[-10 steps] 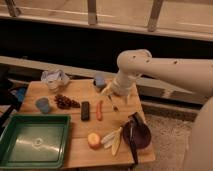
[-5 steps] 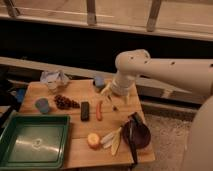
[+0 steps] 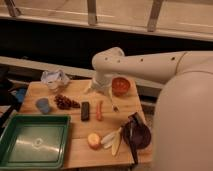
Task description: Place eraser in red bowl
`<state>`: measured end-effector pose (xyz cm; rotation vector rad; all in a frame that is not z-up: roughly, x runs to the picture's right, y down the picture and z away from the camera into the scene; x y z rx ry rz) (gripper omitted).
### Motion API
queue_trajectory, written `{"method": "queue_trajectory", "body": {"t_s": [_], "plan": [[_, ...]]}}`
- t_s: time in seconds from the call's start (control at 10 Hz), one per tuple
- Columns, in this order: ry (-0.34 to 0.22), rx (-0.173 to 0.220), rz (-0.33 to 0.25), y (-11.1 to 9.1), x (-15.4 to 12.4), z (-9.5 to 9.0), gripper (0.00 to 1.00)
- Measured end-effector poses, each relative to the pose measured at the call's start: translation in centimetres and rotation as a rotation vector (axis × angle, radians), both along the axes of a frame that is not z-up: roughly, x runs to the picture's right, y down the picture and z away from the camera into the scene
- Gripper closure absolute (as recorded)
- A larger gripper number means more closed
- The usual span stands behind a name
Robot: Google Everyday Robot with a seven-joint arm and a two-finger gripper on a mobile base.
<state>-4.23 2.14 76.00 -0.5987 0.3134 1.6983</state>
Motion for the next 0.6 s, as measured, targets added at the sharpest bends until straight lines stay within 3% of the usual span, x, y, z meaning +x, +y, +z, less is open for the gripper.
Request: {"method": "queue_trajectory", "body": {"t_s": [0.2,0.6], "plan": [[-0.027,0.031,-0.026,-0.6,-2.2,0.7,0.20],[-0.018,0.028,-0.026,-0.5,-1.9,0.9,0.20]]}}
